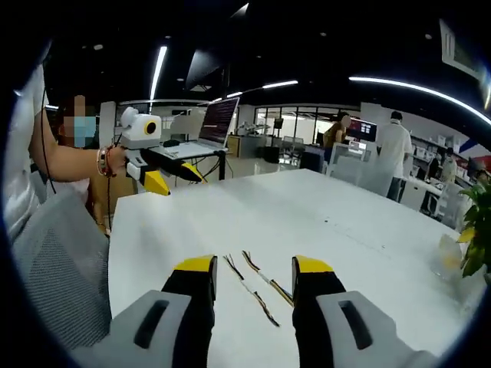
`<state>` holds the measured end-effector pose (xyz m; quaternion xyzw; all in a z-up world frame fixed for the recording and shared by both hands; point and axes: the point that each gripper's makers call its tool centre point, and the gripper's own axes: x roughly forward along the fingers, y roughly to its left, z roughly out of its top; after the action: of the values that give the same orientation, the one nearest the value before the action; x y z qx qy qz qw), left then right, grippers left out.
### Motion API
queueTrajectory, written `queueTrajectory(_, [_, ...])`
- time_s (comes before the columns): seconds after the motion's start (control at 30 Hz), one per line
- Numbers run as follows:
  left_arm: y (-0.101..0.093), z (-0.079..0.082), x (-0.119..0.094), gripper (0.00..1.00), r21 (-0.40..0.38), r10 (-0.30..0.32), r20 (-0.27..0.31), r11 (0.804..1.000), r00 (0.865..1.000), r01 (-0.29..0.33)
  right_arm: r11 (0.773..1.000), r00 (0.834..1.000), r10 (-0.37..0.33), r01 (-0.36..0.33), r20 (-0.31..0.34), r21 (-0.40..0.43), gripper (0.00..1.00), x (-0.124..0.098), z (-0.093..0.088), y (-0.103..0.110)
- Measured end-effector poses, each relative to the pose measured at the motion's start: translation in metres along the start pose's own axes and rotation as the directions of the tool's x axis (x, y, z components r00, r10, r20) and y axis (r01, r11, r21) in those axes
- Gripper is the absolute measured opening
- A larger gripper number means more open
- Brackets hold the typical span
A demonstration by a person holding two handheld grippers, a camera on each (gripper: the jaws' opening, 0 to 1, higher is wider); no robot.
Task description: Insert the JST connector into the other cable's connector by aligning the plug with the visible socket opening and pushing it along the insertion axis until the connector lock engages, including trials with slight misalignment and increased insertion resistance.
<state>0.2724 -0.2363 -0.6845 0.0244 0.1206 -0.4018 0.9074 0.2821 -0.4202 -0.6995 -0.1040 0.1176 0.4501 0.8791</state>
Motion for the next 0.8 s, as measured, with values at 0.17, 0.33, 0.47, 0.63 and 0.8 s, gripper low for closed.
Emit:
queueTrajectory(0.17, [-0.001, 0.005, -0.021, 0.46, -0.005, 0.041, 0.022, 0.999, 0.999, -0.041, 0.999, 0.999, -0.035, 0.035, 0.011, 0.010, 0.38, -0.016, 0.001, 0.000])
queueTrajectory(0.33, [-0.004, 0.006, -0.042, 0.47, -0.001, 0.080, 0.033, 0.997, 0.996, -0.081, 0.997, 0.997, -0.074, 0.074, 0.037, 0.016, 0.37, -0.032, 0.006, 0.000])
queueTrajectory(0.47, [-0.010, 0.010, -0.058, 0.47, -0.014, 0.095, 0.059, 0.995, 0.994, -0.095, 0.994, 0.993, -0.108, 0.107, 0.054, 0.026, 0.37, -0.044, 0.009, 0.003])
queueTrajectory(0.63, [-0.016, 0.012, -0.077, 0.47, -0.036, 0.130, 0.093, 0.991, 0.987, -0.127, 0.992, 0.991, -0.120, 0.119, 0.057, 0.035, 0.37, -0.057, 0.003, 0.016])
queueTrajectory(0.8, [-0.023, 0.008, -0.091, 0.47, -0.048, 0.156, 0.104, 0.987, 0.982, -0.152, 0.989, 0.989, -0.143, 0.141, 0.036, 0.034, 0.37, -0.071, -0.008, 0.024])
